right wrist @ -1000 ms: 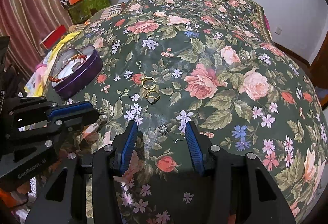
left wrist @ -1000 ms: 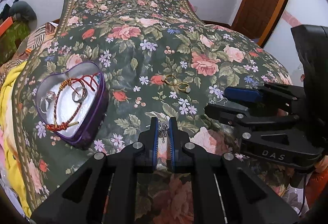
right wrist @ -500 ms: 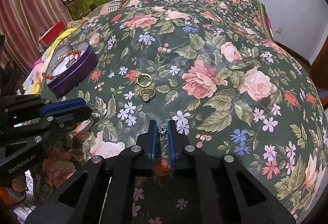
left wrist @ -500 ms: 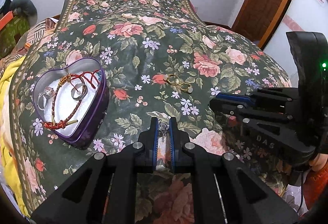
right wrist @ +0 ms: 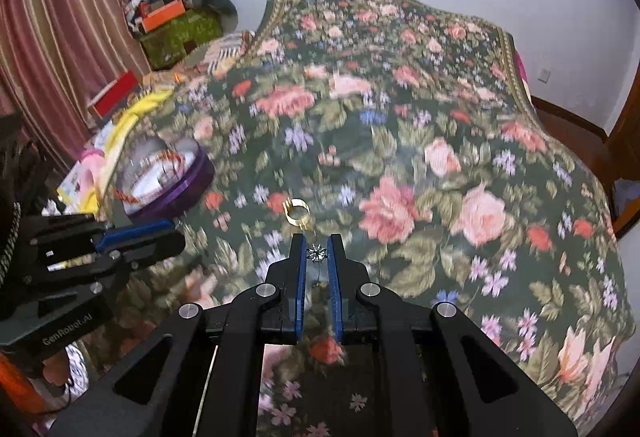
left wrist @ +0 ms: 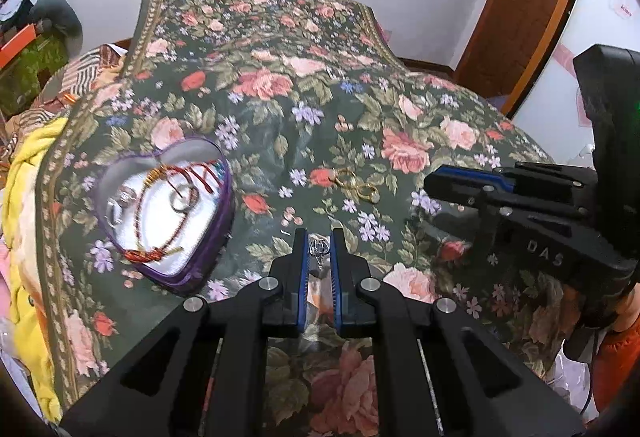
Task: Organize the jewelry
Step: 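Carry both silver earrings over the heart tin and lower them inside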
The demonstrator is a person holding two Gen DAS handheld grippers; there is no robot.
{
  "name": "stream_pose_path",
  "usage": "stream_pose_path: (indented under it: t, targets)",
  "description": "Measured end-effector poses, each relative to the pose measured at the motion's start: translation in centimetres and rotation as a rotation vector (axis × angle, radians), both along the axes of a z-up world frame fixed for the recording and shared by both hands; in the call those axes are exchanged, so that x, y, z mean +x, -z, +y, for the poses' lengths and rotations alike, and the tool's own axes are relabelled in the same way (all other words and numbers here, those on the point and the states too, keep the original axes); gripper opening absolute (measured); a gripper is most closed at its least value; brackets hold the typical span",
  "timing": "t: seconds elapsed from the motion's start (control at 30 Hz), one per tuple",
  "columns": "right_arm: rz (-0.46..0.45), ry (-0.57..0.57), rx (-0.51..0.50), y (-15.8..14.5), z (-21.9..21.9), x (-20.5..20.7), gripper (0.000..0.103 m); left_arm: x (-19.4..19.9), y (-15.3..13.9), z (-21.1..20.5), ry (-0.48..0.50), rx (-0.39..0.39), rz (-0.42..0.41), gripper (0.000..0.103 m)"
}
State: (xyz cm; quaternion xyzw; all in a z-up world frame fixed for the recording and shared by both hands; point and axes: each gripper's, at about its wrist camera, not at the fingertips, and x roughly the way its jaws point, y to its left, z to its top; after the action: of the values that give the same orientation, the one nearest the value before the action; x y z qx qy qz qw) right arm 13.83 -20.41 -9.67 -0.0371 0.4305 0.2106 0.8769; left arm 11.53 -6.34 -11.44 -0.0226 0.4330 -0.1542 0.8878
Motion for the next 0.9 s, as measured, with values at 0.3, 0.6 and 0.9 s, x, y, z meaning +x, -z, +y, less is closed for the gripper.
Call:
stream_pose_path:
  t: [0.3,0.6,0.9]
  targets:
    - [-0.076,-0.042,0.056,-3.0,2.7,0.8,0.009,-0.1,-2.8,2.0,-0.06,0.013,-0.076,0.009]
    - [-0.115,-0.111,0.091,-4.4,6.0,1.4,0.009,-0.2,-5.2,4.9,-0.126,0.028,-0.141,0.009]
    - [-0.113,-0.181,0.1,-4.2,9.1,1.7,0.009,-0.1,-5.5,7.7,-0.195,0.034,-0.159,0.009]
